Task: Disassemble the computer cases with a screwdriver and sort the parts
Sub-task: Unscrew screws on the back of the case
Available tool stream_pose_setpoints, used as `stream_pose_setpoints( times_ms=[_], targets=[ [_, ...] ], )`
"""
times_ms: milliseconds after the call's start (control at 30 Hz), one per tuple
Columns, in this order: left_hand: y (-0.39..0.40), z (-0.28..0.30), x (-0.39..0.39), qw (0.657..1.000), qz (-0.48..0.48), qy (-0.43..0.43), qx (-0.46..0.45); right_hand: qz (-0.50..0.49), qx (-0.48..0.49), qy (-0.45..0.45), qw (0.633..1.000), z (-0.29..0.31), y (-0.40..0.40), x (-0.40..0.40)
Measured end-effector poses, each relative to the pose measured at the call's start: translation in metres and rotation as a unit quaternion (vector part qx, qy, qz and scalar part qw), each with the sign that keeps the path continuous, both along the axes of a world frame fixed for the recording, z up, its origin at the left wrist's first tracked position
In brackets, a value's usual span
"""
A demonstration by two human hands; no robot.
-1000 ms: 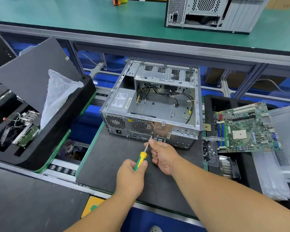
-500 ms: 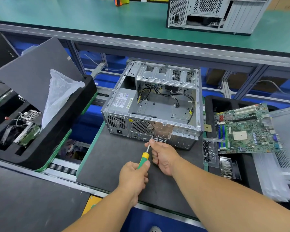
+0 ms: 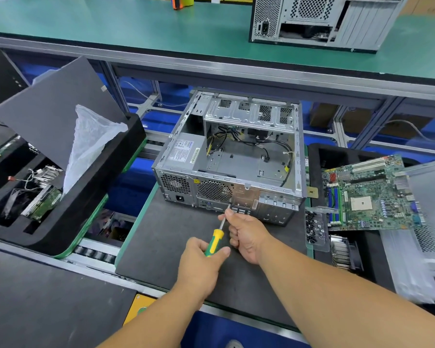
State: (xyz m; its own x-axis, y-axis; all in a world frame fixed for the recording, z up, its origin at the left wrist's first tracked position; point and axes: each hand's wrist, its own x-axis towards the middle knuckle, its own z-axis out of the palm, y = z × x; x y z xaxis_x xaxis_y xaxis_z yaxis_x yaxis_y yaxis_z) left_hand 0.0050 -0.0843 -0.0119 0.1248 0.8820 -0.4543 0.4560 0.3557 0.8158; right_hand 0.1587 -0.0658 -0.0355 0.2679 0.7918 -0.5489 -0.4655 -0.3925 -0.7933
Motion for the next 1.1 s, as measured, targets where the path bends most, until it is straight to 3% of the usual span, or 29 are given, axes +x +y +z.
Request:
stream_pose_setpoints(
  times_ms=[67, 133, 200, 300, 533, 800, 1100],
  targets=[
    [0.0, 0.001, 0.001, 0.999, 0.037, -0.028, -0.006, 0.0, 0.0, -0.002, 1.0, 0.001, -0.001, 0.0],
    [0.002, 0.003, 0.003, 0.983, 0.065, -0.12, -0.122, 0.001, -0.001, -0.006, 1.0, 0.002, -0.001, 0.0],
    [0.001, 0.01, 0.004, 0.945, 0.055, -0.195, -0.256, 0.001, -0.002, -0.009, 1.0, 0.002, -0.001, 0.0],
    [-0.001, 0.015, 0.002, 0.909, 0.033, -0.24, -0.339, -0.003, -0.004, -0.003, 1.0, 0.002, 0.0, 0.001],
    [-0.003, 0.008, 0.004, 0.946, 0.065, -0.204, -0.245, 0.002, 0.0, 0.012, 1.0, 0.0, 0.001, 0.002],
    [0.002, 0.014, 0.002, 0.921, 0.083, -0.19, -0.33, -0.008, -0.019, 0.057, 0.998, 0.005, 0.0, 0.004],
    [0.007, 0.02, 0.002, 0.914, 0.122, -0.206, -0.328, 0.009, -0.025, 0.034, 0.999, 0.009, 0.002, 0.005]
  ],
)
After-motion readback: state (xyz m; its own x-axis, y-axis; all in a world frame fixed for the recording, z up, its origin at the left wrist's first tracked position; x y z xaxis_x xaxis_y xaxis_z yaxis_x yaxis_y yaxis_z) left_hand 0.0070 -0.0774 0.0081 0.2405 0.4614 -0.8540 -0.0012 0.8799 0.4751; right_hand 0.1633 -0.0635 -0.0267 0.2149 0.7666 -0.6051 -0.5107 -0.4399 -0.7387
